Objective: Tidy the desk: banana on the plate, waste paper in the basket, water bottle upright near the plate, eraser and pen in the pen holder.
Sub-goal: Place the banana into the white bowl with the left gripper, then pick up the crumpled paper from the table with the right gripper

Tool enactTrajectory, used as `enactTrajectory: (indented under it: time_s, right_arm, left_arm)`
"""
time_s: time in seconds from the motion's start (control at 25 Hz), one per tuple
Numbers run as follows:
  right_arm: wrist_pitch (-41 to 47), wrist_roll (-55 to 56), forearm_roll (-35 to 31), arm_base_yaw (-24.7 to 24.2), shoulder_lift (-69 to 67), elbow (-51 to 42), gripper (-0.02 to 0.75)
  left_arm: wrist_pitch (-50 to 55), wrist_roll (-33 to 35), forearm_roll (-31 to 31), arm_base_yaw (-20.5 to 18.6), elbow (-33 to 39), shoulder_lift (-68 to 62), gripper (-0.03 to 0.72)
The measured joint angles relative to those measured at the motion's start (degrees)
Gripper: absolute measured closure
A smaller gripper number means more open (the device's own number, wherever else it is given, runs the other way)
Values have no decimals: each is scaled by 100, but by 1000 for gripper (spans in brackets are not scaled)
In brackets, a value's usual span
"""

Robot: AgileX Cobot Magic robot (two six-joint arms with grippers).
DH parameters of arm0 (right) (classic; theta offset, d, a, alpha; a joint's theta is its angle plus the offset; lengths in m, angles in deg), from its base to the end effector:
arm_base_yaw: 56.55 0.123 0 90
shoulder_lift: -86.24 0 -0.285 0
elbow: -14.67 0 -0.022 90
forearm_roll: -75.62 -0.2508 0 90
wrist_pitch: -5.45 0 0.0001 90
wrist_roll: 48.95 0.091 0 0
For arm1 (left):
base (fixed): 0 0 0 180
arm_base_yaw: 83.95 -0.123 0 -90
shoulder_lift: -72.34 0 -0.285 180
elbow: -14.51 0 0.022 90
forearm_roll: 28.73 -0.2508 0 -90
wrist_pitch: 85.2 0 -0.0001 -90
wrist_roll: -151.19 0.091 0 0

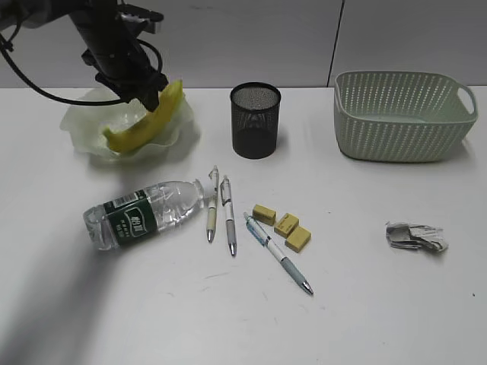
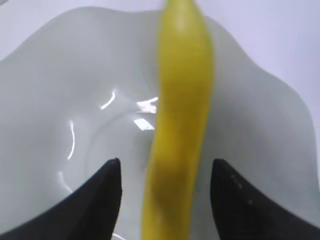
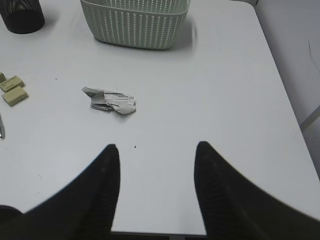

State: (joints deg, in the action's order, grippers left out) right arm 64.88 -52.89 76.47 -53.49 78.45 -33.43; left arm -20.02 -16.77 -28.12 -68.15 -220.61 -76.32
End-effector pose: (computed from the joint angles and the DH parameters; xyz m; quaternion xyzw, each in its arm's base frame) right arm -0.0048 -0.0014 0.2815 -0.0513 0.8433 -0.0115 0.5349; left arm 0.5078 -0.1446 0.1929 0.2352 0.9542 -0.0112 0.1844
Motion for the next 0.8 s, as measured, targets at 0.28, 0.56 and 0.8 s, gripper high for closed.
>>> enactTrajectory:
  time_s: [0.28, 0.56, 0.8]
  right_arm:
    - [0, 0, 0, 0, 0, 0, 344]
    - [0, 0, 0, 0, 0, 0, 344]
    - [0, 0, 0, 0, 0, 0, 344]
  left_arm:
    - [440, -40, 0, 0, 0, 603, 254]
    - [458, -333, -61, 0, 0, 1762, 253]
    - [463, -467, -672, 0, 0, 2992, 253]
